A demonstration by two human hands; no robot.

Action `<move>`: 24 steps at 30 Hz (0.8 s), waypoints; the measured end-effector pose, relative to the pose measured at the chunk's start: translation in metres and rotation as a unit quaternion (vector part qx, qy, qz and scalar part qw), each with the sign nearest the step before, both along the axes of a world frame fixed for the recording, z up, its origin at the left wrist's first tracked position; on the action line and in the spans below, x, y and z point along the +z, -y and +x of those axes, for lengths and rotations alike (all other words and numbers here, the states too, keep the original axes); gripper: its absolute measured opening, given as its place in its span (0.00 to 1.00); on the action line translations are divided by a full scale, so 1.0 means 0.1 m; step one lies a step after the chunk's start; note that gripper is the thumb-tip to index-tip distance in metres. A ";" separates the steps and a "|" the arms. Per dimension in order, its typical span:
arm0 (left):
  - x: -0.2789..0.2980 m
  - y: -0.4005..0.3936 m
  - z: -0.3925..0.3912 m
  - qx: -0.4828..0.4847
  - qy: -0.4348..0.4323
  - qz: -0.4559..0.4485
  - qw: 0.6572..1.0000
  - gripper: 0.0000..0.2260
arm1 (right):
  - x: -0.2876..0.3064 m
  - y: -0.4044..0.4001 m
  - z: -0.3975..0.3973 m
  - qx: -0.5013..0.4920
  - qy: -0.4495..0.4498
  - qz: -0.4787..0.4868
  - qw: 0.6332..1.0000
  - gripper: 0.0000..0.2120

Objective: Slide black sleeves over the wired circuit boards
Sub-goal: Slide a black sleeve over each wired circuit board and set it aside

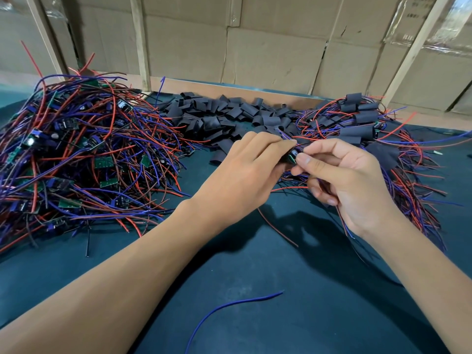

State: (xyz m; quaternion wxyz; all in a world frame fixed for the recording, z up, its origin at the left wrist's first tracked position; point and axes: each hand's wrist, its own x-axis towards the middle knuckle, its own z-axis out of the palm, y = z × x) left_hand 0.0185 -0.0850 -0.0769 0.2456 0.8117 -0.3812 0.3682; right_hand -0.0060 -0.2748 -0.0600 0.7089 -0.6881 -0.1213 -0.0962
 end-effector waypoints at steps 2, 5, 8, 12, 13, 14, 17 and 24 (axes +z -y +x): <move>0.01 0.00 0.00 0.006 0.011 0.007 1.000 0.15 | 0.01 -0.01 0.00 -0.023 -0.002 -0.014 1.000 0.07; 0.01 -0.02 0.02 0.017 0.029 0.009 0.999 0.13 | 0.01 -0.01 -0.01 -0.044 0.003 -0.033 0.999 0.08; 0.01 -0.02 0.02 -0.004 0.032 0.001 0.999 0.13 | 0.01 -0.01 -0.01 -0.047 0.007 -0.050 0.998 0.06; 0.00 -0.02 0.03 -0.024 0.040 0.009 0.999 0.13 | 0.01 -0.03 -0.02 -0.048 0.006 -0.072 0.996 0.03; 0.00 -0.02 0.03 -0.025 0.042 0.012 0.999 0.13 | 0.00 -0.04 -0.03 -0.048 0.012 -0.078 0.996 0.02; -0.01 -0.02 0.03 -0.024 0.044 0.013 0.999 0.13 | 0.00 -0.05 -0.03 -0.049 0.019 -0.081 0.995 0.03; -0.01 -0.01 0.03 -0.021 0.045 0.014 0.999 0.13 | 0.00 -0.05 -0.04 -0.051 0.023 -0.082 0.995 0.02; 0.02 -0.17 0.13 0.118 0.041 0.043 0.991 0.18 | 0.05 0.05 -0.08 -0.163 0.212 -0.205 0.942 0.05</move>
